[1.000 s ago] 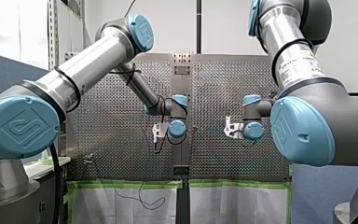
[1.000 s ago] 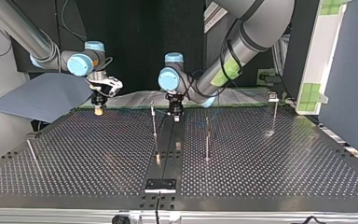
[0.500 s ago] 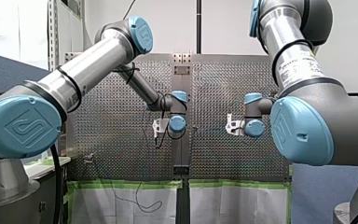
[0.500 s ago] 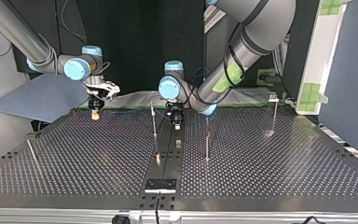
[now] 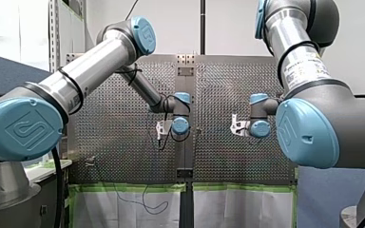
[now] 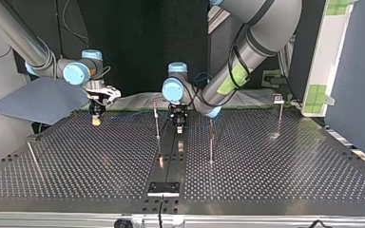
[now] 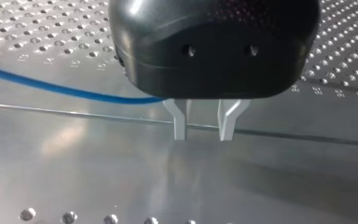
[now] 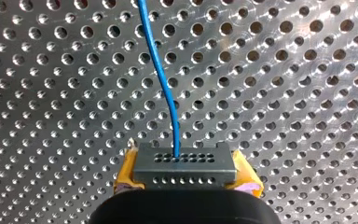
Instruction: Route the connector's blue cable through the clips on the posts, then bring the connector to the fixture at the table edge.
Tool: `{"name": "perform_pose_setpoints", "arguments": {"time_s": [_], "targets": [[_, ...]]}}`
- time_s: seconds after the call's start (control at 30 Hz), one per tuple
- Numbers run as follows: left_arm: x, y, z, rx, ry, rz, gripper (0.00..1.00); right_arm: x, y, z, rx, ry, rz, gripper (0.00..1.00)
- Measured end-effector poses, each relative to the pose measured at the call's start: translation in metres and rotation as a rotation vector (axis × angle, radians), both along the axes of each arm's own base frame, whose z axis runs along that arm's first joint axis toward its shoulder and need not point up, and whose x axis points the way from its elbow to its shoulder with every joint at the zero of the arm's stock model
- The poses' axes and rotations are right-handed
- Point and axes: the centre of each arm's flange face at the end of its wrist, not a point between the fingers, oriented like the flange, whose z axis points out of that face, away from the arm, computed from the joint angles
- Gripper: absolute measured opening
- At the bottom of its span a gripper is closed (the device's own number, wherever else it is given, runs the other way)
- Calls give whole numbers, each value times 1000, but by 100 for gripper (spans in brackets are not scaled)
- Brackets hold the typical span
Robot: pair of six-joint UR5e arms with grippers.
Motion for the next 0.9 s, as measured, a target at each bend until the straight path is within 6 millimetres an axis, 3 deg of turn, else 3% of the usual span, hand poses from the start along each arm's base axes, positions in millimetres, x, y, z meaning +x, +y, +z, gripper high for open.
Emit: {"name": "perform_pose_setpoints", "arguments": {"time_s": [0.2,0.27,0.3,0.33,0.37,0.9], "targets": [[-3,-4,0,27,4,-17,43,2,-5,-2,1,1,13,0],[-3,-5,0,39,7,-28,61,2,-6,-7,11,5,16,0],[-3,-5,0,43,9,-34,61,3,-6,-9,14,7,17,0],[-3,-5,-1,46,12,-42,87,3,-6,-10,18,8,19,0],[-3,-5,-1,48,15,-49,100,4,-6,-11,19,9,20,0],[-25,-2,-7,146,103,-13,100,5,-5,-15,33,1,27,0]]}}
